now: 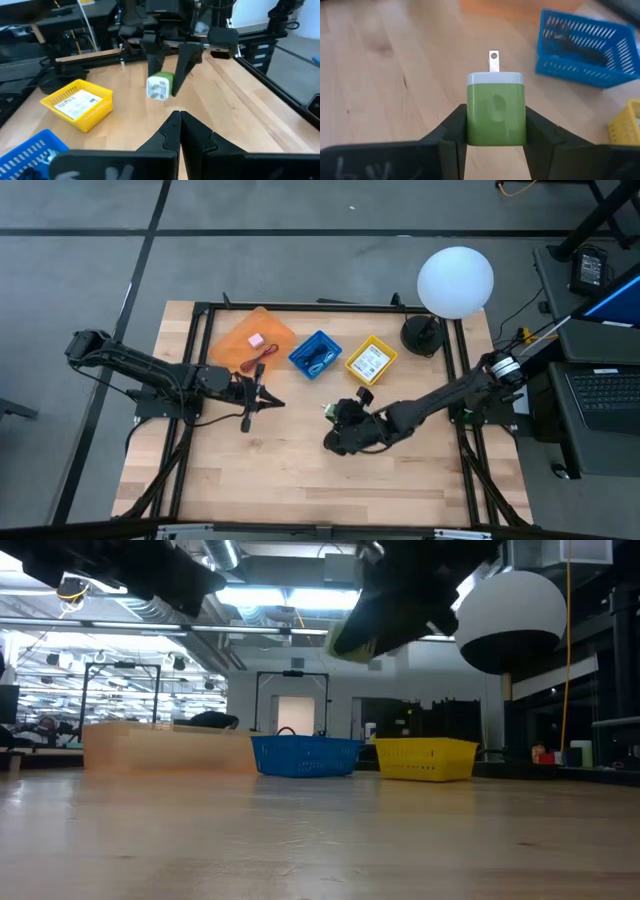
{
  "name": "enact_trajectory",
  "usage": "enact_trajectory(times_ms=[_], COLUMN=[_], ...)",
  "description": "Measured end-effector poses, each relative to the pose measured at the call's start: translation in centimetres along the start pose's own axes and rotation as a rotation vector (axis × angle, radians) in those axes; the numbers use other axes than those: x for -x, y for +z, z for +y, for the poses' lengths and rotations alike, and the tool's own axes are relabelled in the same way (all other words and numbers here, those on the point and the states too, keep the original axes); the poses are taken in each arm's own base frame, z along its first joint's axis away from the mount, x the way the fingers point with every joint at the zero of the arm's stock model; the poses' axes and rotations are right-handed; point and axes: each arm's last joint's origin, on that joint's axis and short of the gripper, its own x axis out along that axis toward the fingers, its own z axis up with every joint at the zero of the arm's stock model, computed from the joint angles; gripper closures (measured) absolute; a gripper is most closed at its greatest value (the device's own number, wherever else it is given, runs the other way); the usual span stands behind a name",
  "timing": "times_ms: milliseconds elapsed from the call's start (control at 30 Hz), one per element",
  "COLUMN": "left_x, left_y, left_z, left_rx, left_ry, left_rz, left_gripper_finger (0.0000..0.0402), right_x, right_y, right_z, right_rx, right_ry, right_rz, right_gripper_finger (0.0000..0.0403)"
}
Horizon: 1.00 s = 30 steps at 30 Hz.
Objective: Pick and place items into bin
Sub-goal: Put the green charger adapter into the orange bin
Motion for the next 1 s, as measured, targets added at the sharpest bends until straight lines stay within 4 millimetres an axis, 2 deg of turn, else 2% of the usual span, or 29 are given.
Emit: enact_trajectory(times_ms=[200,367,633,800,1000], left_x=[-1.0,-2.0,-2.6,-2.6,-2.9], left_y=[-0.4,-0.7,-1.0,-0.5,-0.1], left_z=[-0.6,-0.8,-0.9,-0.9,-1.0], left_rx=[-0.026,-0.054,-0.054,-0.008,0.023], left_ry=[-0.019,-0.020,-0.020,-0.023,-0.025], left_rz=[0.004,-0.006,-0.008,-0.052,-0.112], left_gripper_finger=[0.0400,0.0399,0.0399,0.0398,0.0394], right_x=[0.9,0.2,-0.8,-0.2,0.7], right_y=[-0.5,-1.4,-3.9,-5.0,-6.2], right_z=[1.3,1.5,-0.2,-1.7,-3.1], right_rx=[0.050,0.102,0.126,0.129,0.172], right_ry=[0.031,0.100,0.259,0.374,0.500], right_rz=[-0.085,-0.176,-0.336,-0.544,-0.695], right_gripper_finger=[0.0279,0.0279,0.0279,0.0279,0.0279])
